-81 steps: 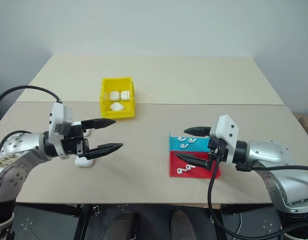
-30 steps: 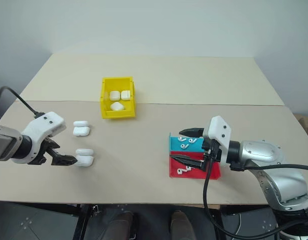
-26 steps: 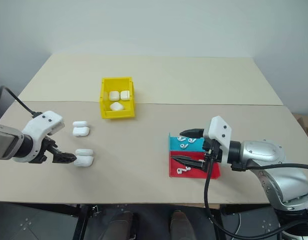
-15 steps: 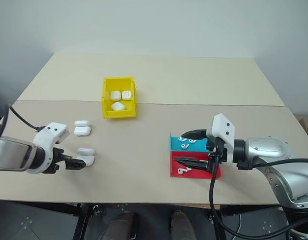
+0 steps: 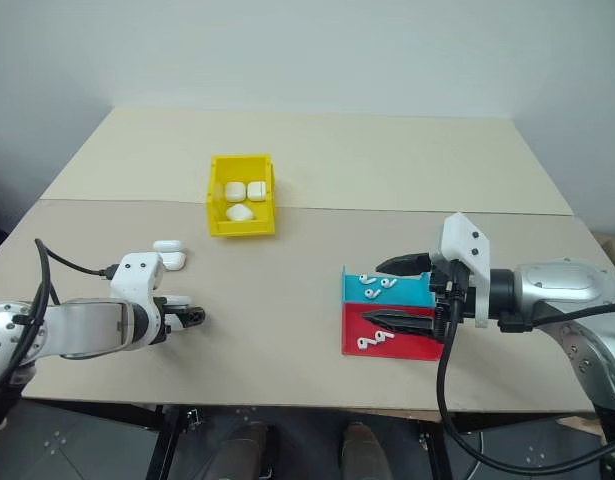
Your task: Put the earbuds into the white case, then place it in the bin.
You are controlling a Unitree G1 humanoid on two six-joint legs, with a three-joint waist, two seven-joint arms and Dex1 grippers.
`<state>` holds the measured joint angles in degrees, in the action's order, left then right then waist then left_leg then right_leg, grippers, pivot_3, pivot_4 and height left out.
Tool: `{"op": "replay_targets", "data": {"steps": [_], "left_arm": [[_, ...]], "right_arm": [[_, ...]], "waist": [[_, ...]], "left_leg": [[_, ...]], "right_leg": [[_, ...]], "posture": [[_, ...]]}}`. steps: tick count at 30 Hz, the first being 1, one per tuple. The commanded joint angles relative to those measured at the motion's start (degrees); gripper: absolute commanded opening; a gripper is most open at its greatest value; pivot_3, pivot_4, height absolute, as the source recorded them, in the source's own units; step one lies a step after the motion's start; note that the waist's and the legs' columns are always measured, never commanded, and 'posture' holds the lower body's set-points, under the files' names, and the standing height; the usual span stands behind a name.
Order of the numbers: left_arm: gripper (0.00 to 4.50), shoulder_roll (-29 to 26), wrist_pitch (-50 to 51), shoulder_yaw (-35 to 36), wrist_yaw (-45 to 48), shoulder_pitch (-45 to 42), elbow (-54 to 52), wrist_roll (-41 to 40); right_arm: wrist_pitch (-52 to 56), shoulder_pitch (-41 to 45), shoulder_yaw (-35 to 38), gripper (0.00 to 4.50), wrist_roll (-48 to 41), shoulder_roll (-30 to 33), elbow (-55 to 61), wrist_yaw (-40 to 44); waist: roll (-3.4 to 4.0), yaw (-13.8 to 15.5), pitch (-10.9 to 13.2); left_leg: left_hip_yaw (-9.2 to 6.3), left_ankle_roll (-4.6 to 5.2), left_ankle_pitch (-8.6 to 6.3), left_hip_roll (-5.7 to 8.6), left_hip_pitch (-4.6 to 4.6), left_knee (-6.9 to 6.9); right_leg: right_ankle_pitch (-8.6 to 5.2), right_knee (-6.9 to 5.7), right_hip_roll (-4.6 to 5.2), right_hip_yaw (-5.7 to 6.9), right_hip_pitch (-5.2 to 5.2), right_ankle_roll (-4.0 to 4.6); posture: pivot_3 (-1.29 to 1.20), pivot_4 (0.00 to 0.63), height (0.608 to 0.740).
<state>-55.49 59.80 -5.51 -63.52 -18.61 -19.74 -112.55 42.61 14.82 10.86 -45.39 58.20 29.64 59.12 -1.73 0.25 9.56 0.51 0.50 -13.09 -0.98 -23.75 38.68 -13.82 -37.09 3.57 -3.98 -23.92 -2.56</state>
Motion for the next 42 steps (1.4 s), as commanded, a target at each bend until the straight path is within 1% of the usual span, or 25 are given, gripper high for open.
{"op": "replay_targets", "data": {"steps": [1,4,6,9,12,13,15,17,19,21,24,26,28,30,32,35,36,37,38,39,42], "left_arm": [[4.50,2.38,-0.68,1.08,-3.44,0.38,-1.29,-0.45],[4.50,6.45,-1.14,1.66,-9.08,-0.17,-0.10,-0.45],[4.50,8.11,-0.81,2.24,-11.26,-0.51,0.36,-0.45],[4.50,9.29,0.68,2.88,-12.68,-1.54,1.62,-0.45],[4.50,9.95,1.08,3.10,-14.42,-2.39,1.89,-0.45],[4.32,10.71,0.53,3.40,-15.95,-2.28,1.63,-0.45],[3.95,8.80,1.98,2.89,-13.99,-2.67,1.79,-0.45],[3.34,8.23,2.17,2.81,-14.03,-2.83,1.61,-0.45],[2.86,7.41,2.60,2.96,-13.57,-3.05,1.97,-0.45],[2.86,5.05,3.60,2.93,-12.18,-3.48,2.30,-0.45],[2.86,-0.88,4.58,2.99,-8.24,-5.15,1.12,-0.45],[2.86,-5.70,4.88,3.02,-5.29,-8.48,-0.15,-0.45],[2.86,-8.96,3.46,3.72,-4.16,-12.05,-1.45,-0.45],[2.86,-9.22,0.29,6.52,-2.08,-13.26,-4.69,6.20],[2.86,-7.54,-4.33,9.65,4.50,-11.80,-8.98,18.30],[2.86,-4.72,-15.47,11.94,26.26,-6.34,-13.40,36.91],[2.86,-1.65,-19.14,13.48,34.53,-5.11,-11.99,38.48],[2.86,1.32,-20.97,14.77,42.70,-5.09,-9.04,37.42],[2.86,3.60,-22.00,15.36,48.97,-5.57,-6.36,37.13],[2.86,5.69,-23.56,15.10,53.64,-6.26,-4.43,38.89],[2.86,9.65,-30.69,10.20,69.12,-9.31,0.43,50.99]], "right_arm": [[0.90,0.10,2.85,4.47,-1.83,0.87,1.75,-0.31],[1.03,-0.17,2.90,4.47,-1.94,0.60,2.26,-1.01],[1.22,-0.14,2.95,4.47,-2.12,0.39,2.49,-1.42],[1.29,-0.29,3.07,4.47,-2.10,0.10,2.77,-1.93],[1.23,-0.54,3.14,4.47,-2.20,-0.24,3.11,-2.61],[1.21,-0.55,3.09,4.49,-2.23,-0.42,3.18,-2.86],[1.14,-0.40,2.83,4.50,-2.18,-0.77,3.18,-3.28],[0.84,-0.24,2.58,4.50,-1.95,-1.07,3.07,-3.48],[0.55,0.05,2.26,4.50,-1.63,-1.46,2.88,-3.71],[0.17,0.46,1.84,4.50,-1.24,-2.06,2.54,-3.96],[-1.16,0.65,1.31,4.50,-0.04,-3.19,1.95,-4.10],[-2.39,0.93,0.64,4.50,1.06,-4.20,1.29,-4.22],[-3.68,1.36,-0.13,4.50,2.22,-5.32,0.56,-4.36],[-5.04,1.71,-0.83,4.50,3.43,-6.49,-0.06,-4.47],[-6.55,1.97,-1.63,4.50,4.71,-7.83,-0.61,-4.85],[-8.32,1.63,-2.25,4.50,6.25,-9.77,-0.41,-5.70],[-8.95,1.46,-2.47,4.50,6.81,-10.41,-0.25,-6.00],[-9.53,1.28,-2.58,4.50,7.34,-10.98,-0.02,-6.37],[-10.00,1.27,-2.78,4.50,7.85,-11.46,0.05,-6.68],[-10.36,1.34,-2.98,4.50,8.25,-11.93,0.00,-6.94],[-11.37,1.43,-3.60,4.50,9.77,-12.89,0.10,-7.60]], "waist": [[0.00,0.06,0.00],[0.01,0.30,-0.01],[0.01,0.42,-0.01],[0.02,0.40,-0.02],[0.01,0.37,-0.02],[0.01,0.35,-0.02],[0.01,0.33,-0.02],[0.01,0.34,-0.02],[0.01,0.41,-0.02],[0.00,0.41,-0.01],[-0.01,0.31,0.00],[-0.02,0.35,0.00],[-0.03,0.39,0.01],[-0.03,0.45,0.01],[-0.03,0.43,0.01],[-0.02,0.38,0.00],[-0.01,0.37,0.00],[-0.01,0.42,0.00],[-0.01,0.43,0.00],[-0.02,0.49,0.00],[-0.02,0.43,0.01]], "left_leg": [[0.00,0.00,0.00,0.00,0.00,-0.01],[0.00,0.00,0.00,0.01,0.00,0.01],[0.00,0.00,0.00,0.02,0.03,0.03],[0.00,0.00,0.00,0.03,0.20,0.02],[0.11,0.00,0.00,0.02,0.57,-0.04],[0.17,0.00,0.00,0.02,0.60,-0.05],[0.20,0.00,0.00,0.01,0.60,-0.04],[0.22,0.00,0.00,0.02,0.59,-0.05],[0.22,0.00,0.00,0.02,0.58,-0.06],[0.22,0.00,0.00,0.02,0.56,-0.06],[0.25,0.00,0.00,0.01,0.57,-0.07],[0.27,0.00,0.00,0.01,0.54,-0.07],[0.30,0.00,0.00,0.01,0.53,-0.07],[0.31,-0.01,-0.01,0.03,0.50,-0.07],[0.33,-0.01,-0.01,0.03,0.48,-0.11],[0.44,-0.16,0.08,0.05,0.52,-0.34],[0.48,-0.25,0.13,0.06,0.56,-0.43],[0.53,-0.30,0.16,0.06,0.58,-0.50],[0.56,-0.32,0.18,0.05,0.59,-0.54],[0.55,-0.32,0.19,0.03,0.58,-0.53],[0.53,-0.30,0.20,0.03,0.56,-0.50]], "right_leg": [[0.00,0.00,0.00,0.00,0.00,0.00],[0.00,0.01,-0.01,0.00,0.02,0.00],[0.00,0.01,0.01,0.00,0.07,-0.01],[0.00,0.03,0.00,0.01,0.24,-0.01],[-0.01,0.18,-0.04,0.06,0.67,-0.01],[-0.01,0.22,-0.05,0.07,0.73,-0.01],[-0.01,0.22,-0.04,0.08,0.74,-0.01],[-0.01,0.23,-0.06,0.08,0.73,-0.01],[-0.01,0.25,-0.06,0.09,0.73,-0.01],[-0.01,0.29,-0.06,0.11,0.74,-0.01],[-0.01,0.28,-0.07,0.13,0.72,-0.01],[-0.02,0.28,-0.08,0.16,0.70,0.00],[-0.02,0.34,-0.07,0.17,0.72,-0.01],[-0.02,0.40,-0.05,0.18,0.74,-0.02],[-0.03,0.43,-0.04,0.18,0.73,-0.04],[-0.04,0.48,-0.06,0.17,0.68,-0.01],[-0.04,0.50,-0.06,0.16,0.66,0.01],[-0.04,0.51,-0.06,0.16,0.66,0.03],[-0.05,0.48,-0.07,0.16,0.65,0.06],[-0.04,0.47,-0.09,0.17,0.65,0.07],[-0.04,0.49,-0.10,0.18,0.66,0.07]], "posture": [[0.00,0.150,0.740],[0.00,0.150,0.740],[0.00,0.150,0.740],[0.00,0.150,0.740],[0.00,0.150,0.740],[0.00,0.150,0.740],[0.00,0.150,0.740],[0.00,0.150,0.740],[0.00,0.150,0.740],[0.00,0.150,0.740],[0.00,0.150,0.740],[0.00,0.150,0.740],[0.00,0.150,0.740],[0.00,0.150,0.740],[0.00,0.150,0.740],[0.00,0.150,0.740],[0.00,0.150,0.740],[0.00,0.150,0.740],[0.00,0.150,0.740],[0.00,0.150,0.740],[0.00,0.150,0.740]]}}
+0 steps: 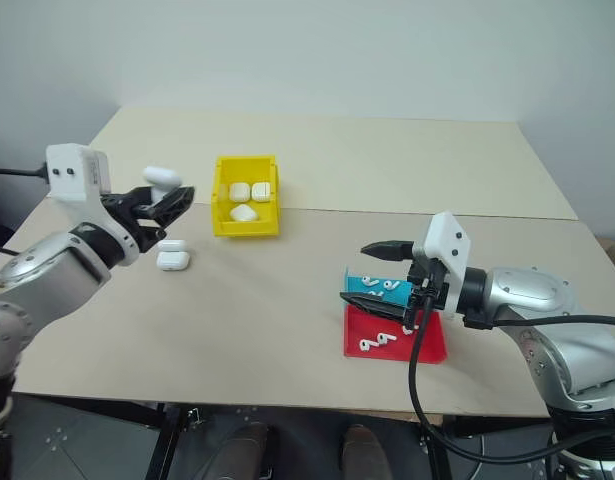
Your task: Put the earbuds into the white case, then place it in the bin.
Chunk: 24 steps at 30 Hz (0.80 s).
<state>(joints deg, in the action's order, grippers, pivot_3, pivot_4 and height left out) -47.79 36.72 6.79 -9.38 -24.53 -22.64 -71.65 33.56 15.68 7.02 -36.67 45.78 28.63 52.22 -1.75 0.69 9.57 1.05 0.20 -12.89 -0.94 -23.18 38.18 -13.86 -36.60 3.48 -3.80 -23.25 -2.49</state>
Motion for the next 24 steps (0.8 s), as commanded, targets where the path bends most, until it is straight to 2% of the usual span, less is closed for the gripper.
{"op": "replay_targets", "data": {"steps": [1,8,10,13,20,23,24], "left_arm": [[2.86,3.13,-9.87,-3.33,20.98,-4.52,5.44,12.90],[2.86,10.47,-21.36,-8.19,62.68,-13.30,20.33,21.38],[2.86,11.10,-23.29,-8.73,72.07,-13.91,22.91,22.72],[2.86,12.35,-25.41,-8.71,81.29,-14.18,25.69,24.49],[2.86,19.98,-22.19,-7.11,81.53,-12.96,20.80,22.30],[2.86,20.34,-22.27,-8.29,81.70,-10.20,19.22,25.74],[2.86,18.20,-22.85,-9.71,82.29,-9.05,19.05,29.61]], "right_arm": [[-2.57,0.41,0.22,4.50,1.27,-0.69,1.32,-0.81],[-4.10,-0.23,0.33,4.50,3.03,-0.69,2.88,-1.42],[-3.98,-0.38,0.42,4.50,3.52,0.14,3.23,-1.31],[-3.36,-0.97,0.42,4.50,4.91,2.37,3.89,-0.99],[-1.55,-2.10,1.31,4.50,5.82,11.01,4.19,2.54],[-2.31,-1.50,0.18,4.50,7.14,13.22,3.42,4.22],[-2.44,-1.47,-0.20,4.50,7.31,13.60,3.36,4.55]], "waist": [[0.00,-0.02,0.00],[0.00,-0.32,0.00],[0.00,-0.72,0.00],[0.00,-1.21,0.00],[-0.01,-1.34,0.00],[0.01,-1.50,0.00],[0.00,-1.62,0.00]], "left_leg": [[0.00,0.01,0.00,0.01,0.00,0.01],[-0.04,0.10,-0.05,-0.03,-0.18,0.01],[-0.04,0.18,-0.10,-0.05,-0.21,0.00],[-0.05,0.31,-0.18,-0.06,-0.21,0.00],[-0.21,0.37,-0.21,-0.08,-0.36,0.11],[-0.26,0.37,-0.21,-0.08,-0.33,0.12],[-0.25,0.38,-0.22,-0.09,-0.28,0.11]], "right_leg": [[0.00,0.03,0.00,0.00,0.02,-0.01],[0.02,0.26,-0.03,0.02,-0.02,-0.07],[0.02,0.33,-0.04,0.02,-0.03,-0.08],[0.01,0.35,-0.04,0.02,-0.02,-0.10],[0.02,0.40,-0.01,0.12,-0.03,-0.17],[0.03,0.38,-0.01,0.12,-0.01,-0.17],[0.02,0.37,-0.02,0.09,0.00,-0.17]], "posture": [[0.00,0.150,0.740],[0.00,0.150,0.740],[0.00,0.150,0.740],[0.00,0.150,0.740],[0.00,0.150,0.740],[0.00,0.150,0.740],[0.00,0.150,0.740]]}}
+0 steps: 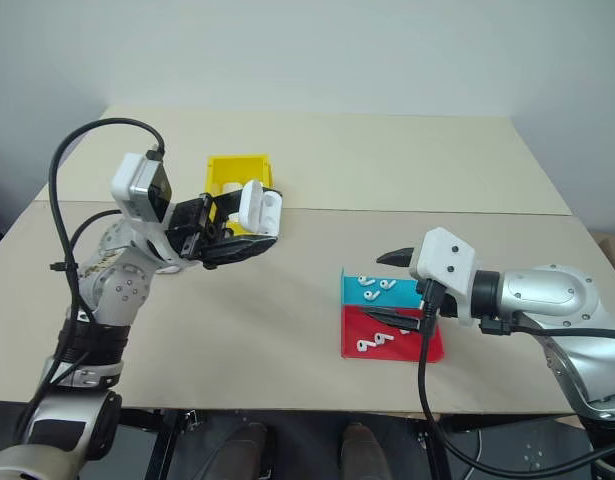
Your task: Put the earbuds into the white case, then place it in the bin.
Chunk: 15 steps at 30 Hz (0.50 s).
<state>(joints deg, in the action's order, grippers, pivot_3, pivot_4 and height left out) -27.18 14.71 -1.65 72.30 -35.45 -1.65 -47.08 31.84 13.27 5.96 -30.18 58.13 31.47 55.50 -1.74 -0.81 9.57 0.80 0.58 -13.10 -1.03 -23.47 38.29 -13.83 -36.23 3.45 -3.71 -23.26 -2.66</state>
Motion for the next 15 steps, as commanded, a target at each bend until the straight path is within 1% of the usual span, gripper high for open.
{"op": "replay_targets", "data": {"steps": [1,3,6,10,13,15], "left_arm": [[2.86,-4.48,-1.84,-2.48,1.70,2.78,-1.74,8.58],[2.86,-9.24,-1.73,-4.94,4.95,4.02,-1.75,13.37],[2.86,-14.77,0.32,-8.75,5.50,3.85,-3.07,19.94],[2.86,-19.93,2.35,-12.38,5.38,3.03,-4.53,27.35],[2.86,-25.80,1.72,-15.18,9.24,2.34,-3.90,33.31],[2.86,-27.82,0.23,-16.07,11.67,2.04,-2.46,35.05]], "right_arm": [[-0.72,0.89,0.63,4.50,0.74,1.35,0.57,1.51],[-0.68,0.65,0.36,4.50,0.54,1.41,0.88,2.09],[-0.25,0.43,-0.05,4.50,0.56,1.00,1.50,2.08],[0.80,0.39,-0.92,4.50,0.84,0.83,2.36,1.23],[0.92,-0.30,-0.99,4.50,0.48,0.48,2.96,1.18],[0.67,-0.77,-1.22,4.50,0.57,0.16,3.33,1.05]], "waist": [[0.00,-0.29,0.00],[0.00,-0.52,0.00],[0.00,-0.15,0.01],[0.00,0.37,0.01],[0.00,0.18,0.01],[0.00,0.10,0.01]], "left_leg": [[0.00,0.00,0.00,-0.02,0.02,0.00],[0.02,0.00,0.00,-0.03,0.10,-0.04],[0.04,0.00,0.00,-0.03,0.11,-0.05],[0.06,0.00,0.00,-0.02,0.07,-0.02],[0.06,0.00,0.00,-0.03,-0.03,-0.03],[0.06,0.01,-0.01,-0.05,-0.05,-0.04]], "right_leg": [[0.00,-0.02,-0.02,-0.01,0.00,0.00],[0.00,-0.06,-0.08,-0.05,0.00,0.04],[0.00,-0.08,-0.07,-0.06,-0.01,0.05],[0.00,0.00,-0.01,-0.04,0.02,0.01],[0.00,0.02,-0.03,-0.01,-0.06,0.01],[-0.01,0.01,-0.04,-0.01,-0.10,0.03]], "posture": [[0.00,0.150,0.740],[0.00,0.150,0.740],[0.00,0.150,0.740],[0.00,0.150,0.740],[0.00,0.150,0.740],[0.00,0.150,0.740]]}}
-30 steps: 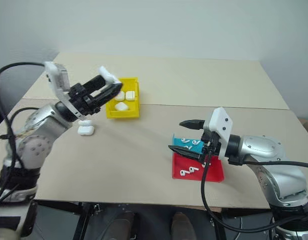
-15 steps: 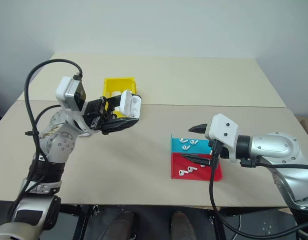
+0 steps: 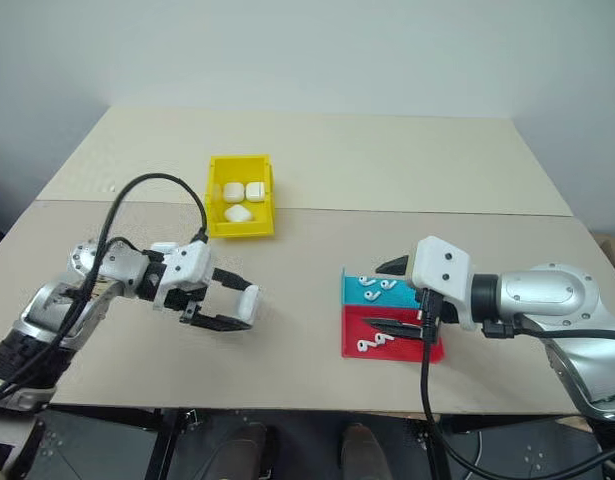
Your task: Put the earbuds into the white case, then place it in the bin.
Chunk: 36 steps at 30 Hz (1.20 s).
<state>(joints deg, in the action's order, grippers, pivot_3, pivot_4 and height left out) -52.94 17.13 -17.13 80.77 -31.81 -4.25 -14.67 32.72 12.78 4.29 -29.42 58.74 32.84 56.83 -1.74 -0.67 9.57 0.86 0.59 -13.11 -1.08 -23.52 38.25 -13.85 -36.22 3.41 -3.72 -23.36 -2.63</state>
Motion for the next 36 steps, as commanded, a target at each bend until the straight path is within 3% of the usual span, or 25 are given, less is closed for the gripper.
{"op": "replay_targets", "data": {"steps": [1,10,16,17,20,29,36], "left_arm": [[2.86,-2.37,-2.01,-1.30,3.39,-1.93,0.76,3.99],[2.86,1.32,8.58,-6.06,1.33,-2.10,0.46,9.66],[2.86,1.40,7.70,-7.55,-1.01,0.07,0.32,13.68],[3.61,1.25,7.79,-7.45,-0.58,0.24,0.07,13.53],[4.47,0.66,6.85,-7.15,-1.57,1.27,-0.78,14.90],[4.47,-2.81,5.80,-6.05,1.17,0.86,-4.03,15.30],[4.47,-2.03,1.23,-7.38,3.13,-1.91,-0.62,17.98]], "right_arm": [[-0.29,-0.44,0.26,4.50,-0.11,-0.72,2.11,-0.48],[0.39,-2.14,0.89,4.50,-0.65,-1.83,4.08,-1.90],[0.68,-3.42,1.80,4.50,-1.62,-1.64,5.35,-2.44],[0.77,-3.38,1.78,4.50,-1.74,-1.65,5.39,-2.54],[0.98,-3.21,1.60,4.50,-2.06,-1.64,5.41,-2.66],[1.29,-3.06,1.44,4.50,-2.52,-2.50,5.33,-3.07],[1.57,-1.76,0.24,4.50,-1.95,-3.44,4.72,-3.45]], "waist": [[0.00,-0.06,0.00],[0.00,0.02,0.00],[0.01,-0.01,-0.01],[0.01,-0.02,-0.01],[0.02,0.01,-0.01],[0.03,-0.53,-0.02],[0.02,-0.14,-0.02]], "left_leg": [[0.00,0.00,0.00,-0.01,0.00,0.00],[0.00,0.00,0.00,0.01,-0.06,0.04],[-0.01,0.02,-0.01,0.01,0.08,0.04],[0.00,0.02,-0.01,0.01,0.17,0.04],[0.02,0.01,0.00,0.00,0.27,0.09],[0.06,0.02,0.00,-0.10,0.27,0.28],[0.07,0.03,-0.01,-0.04,0.17,0.33]], "right_leg": [[-0.01,-0.01,0.00,0.00,-0.01,0.01],[-0.01,-0.02,0.00,0.02,-0.01,-0.02],[-0.01,-0.09,0.01,0.01,0.09,-0.02],[-0.01,-0.11,0.01,0.00,0.16,-0.01],[-0.02,-0.25,0.01,-0.04,0.19,-0.01],[-0.17,-0.56,-0.09,-0.13,0.09,-0.09],[-0.13,-0.56,-0.06,-0.11,0.05,0.00]], "posture": [[0.00,0.150,0.740],[0.00,0.150,0.740],[0.00,0.150,0.740],[0.00,0.150,0.740],[0.00,0.150,0.740],[0.00,0.150,0.740],[0.00,0.150,0.740]]}}
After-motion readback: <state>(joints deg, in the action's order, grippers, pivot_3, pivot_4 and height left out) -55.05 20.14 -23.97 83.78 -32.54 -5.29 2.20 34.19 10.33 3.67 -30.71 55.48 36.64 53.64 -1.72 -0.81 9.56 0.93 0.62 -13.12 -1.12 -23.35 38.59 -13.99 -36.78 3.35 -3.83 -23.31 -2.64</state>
